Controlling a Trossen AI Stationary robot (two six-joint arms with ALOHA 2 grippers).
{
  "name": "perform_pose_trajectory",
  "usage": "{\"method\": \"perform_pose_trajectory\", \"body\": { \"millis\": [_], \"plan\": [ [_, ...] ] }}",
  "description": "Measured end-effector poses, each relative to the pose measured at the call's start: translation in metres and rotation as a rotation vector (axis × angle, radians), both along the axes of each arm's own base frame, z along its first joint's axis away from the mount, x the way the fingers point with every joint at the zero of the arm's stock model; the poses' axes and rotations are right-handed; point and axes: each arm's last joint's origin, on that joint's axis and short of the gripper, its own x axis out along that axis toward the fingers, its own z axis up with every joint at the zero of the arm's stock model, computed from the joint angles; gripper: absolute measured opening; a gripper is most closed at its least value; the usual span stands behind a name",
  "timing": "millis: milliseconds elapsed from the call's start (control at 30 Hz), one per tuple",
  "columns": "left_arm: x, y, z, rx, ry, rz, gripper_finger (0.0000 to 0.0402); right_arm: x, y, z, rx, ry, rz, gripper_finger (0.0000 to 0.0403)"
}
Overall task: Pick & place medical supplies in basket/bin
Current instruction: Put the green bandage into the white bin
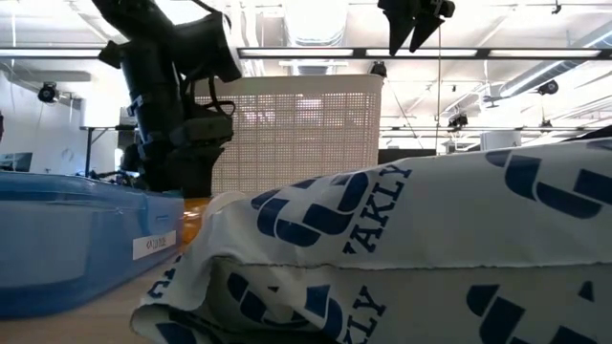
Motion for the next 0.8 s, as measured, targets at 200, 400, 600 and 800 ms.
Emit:
{"method": "perform_pose_trajectory", "body": {
  "millis": [200,400,600,800],
  "plan": [
    [-0.004,-0.005,-0.005,-0.045,0.020,0.017,0.0242,0.000,0.000,0.000,0.000,0.000,0.000,0.0359],
    [-0.001,-0.013,0.000,-0.050,0.008,0.014,0.0177,0.000,0.000,0.000,-0.005,0.002,-0.002,0.0359],
    [0.007,-0.030,0.026,-0.059,-0.008,-0.026,0.0144,0.000,0.000,0.000,-0.010,0.006,-0.003,0.0359],
    [0.010,-0.052,0.080,0.074,-0.015,-0.098,0.0141,0.000,0.000,0.000,-0.012,0.011,0.004,0.0359]
  ]
}}
